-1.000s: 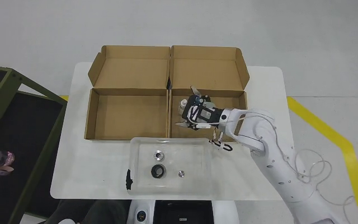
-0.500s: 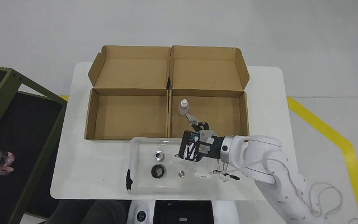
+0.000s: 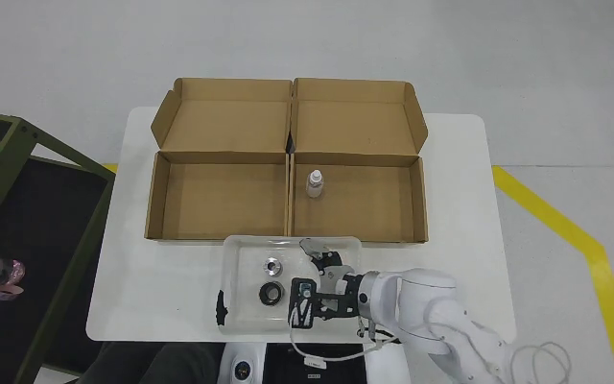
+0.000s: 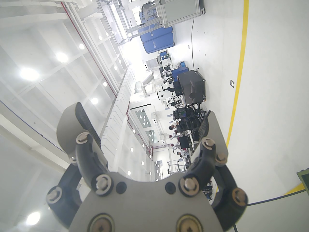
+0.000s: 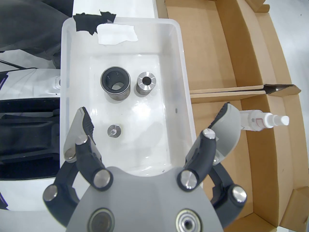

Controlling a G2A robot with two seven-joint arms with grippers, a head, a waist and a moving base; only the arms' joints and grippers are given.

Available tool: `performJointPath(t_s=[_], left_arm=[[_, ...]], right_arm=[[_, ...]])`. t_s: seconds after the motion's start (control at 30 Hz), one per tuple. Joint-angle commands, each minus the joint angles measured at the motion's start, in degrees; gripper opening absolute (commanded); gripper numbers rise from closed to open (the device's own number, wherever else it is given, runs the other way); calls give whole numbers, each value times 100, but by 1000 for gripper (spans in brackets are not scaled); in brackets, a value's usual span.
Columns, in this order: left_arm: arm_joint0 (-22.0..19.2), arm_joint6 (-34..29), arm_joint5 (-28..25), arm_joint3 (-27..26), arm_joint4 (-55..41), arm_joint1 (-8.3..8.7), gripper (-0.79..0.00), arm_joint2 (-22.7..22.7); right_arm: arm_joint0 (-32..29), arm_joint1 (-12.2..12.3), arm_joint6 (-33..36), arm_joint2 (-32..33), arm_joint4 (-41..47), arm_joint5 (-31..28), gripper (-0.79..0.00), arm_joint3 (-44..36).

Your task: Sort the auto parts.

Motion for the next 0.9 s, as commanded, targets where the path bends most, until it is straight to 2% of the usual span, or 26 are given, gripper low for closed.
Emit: performJointPath(t_s=[0.0, 0.53, 0.87], left_arm=[[0, 0, 0, 0, 0, 0, 0, 0], [0, 0, 0, 0, 0, 0, 0, 0], [0, 0, 0, 0, 0, 0, 0, 0]], right_arm=[[-31, 5, 21, -57, -96, 9, 0, 17], [-159, 66, 176, -211, -583, -12, 0, 226], [-121, 72, 204, -347, -705, -35, -102, 497]])
